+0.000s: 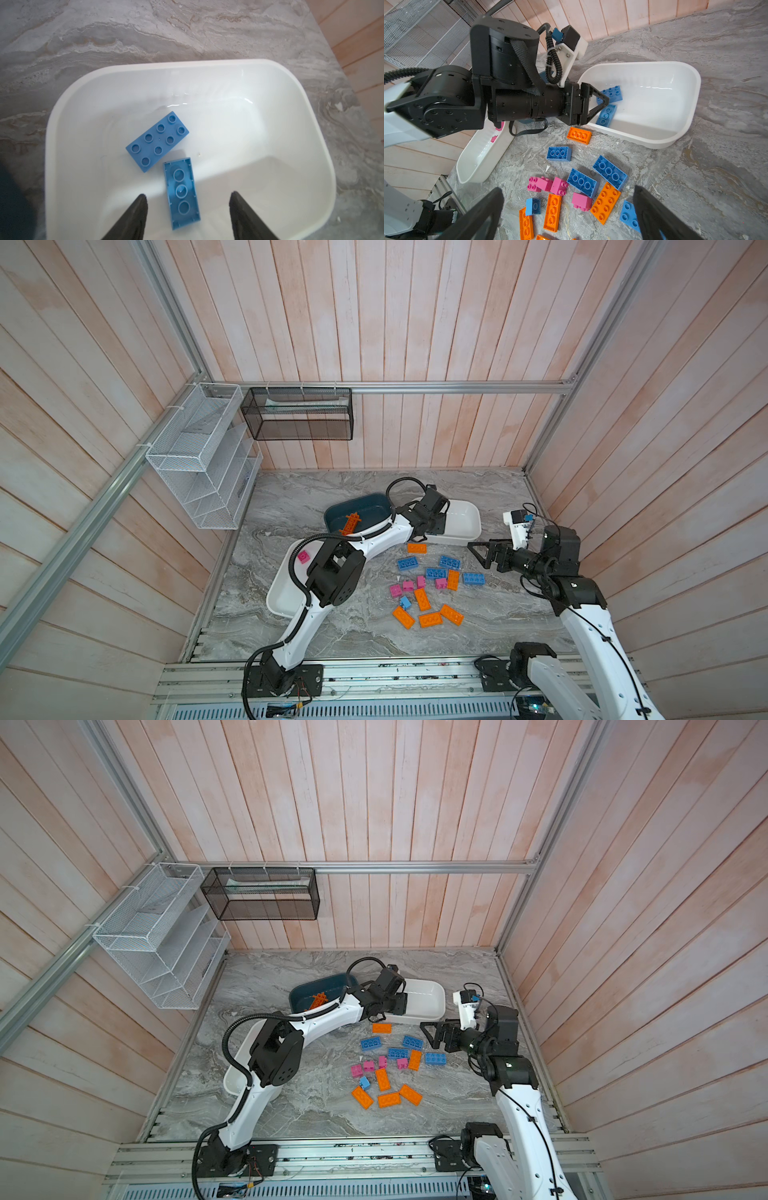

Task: Sort the legos into containers by color
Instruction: 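Carry the light blue brick with the left gripper into the large white bin and release, then lower the left gripper onto another blue 2x4 brick and grasp it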

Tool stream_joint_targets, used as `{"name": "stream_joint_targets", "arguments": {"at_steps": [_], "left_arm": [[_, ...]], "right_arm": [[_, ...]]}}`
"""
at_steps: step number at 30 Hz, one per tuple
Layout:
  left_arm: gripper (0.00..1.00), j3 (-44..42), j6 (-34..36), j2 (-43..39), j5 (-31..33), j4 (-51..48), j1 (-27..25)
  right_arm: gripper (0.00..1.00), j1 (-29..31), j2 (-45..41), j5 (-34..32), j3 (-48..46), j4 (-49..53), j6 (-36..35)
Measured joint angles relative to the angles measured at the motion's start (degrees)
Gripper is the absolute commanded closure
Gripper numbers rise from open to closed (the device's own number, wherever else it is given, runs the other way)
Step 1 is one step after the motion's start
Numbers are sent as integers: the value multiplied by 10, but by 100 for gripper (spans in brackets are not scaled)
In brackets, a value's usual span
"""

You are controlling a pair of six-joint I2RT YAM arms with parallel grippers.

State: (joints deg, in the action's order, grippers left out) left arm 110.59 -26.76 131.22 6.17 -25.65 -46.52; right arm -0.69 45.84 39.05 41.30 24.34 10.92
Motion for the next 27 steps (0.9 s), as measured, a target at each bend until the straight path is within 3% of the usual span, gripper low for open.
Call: {"name": "stream_joint_targets", "arguments": {"at_steps": [4,13,18,27], "left_arm": [[15,-61,40,-78,-23,5,0],[16,-220,223,-263,-143,-10,28],[18,-307,337,-290,-224,-36,63],[25,-326,451,-248,-254,-49,70]], "right_arm": [[2,0,-2,10,2,2,0],[2,0,-7,33,22,15,-5],[2,0,-11,45,24,33,-11],[2,2,-30,50,23,52,-14]]}}
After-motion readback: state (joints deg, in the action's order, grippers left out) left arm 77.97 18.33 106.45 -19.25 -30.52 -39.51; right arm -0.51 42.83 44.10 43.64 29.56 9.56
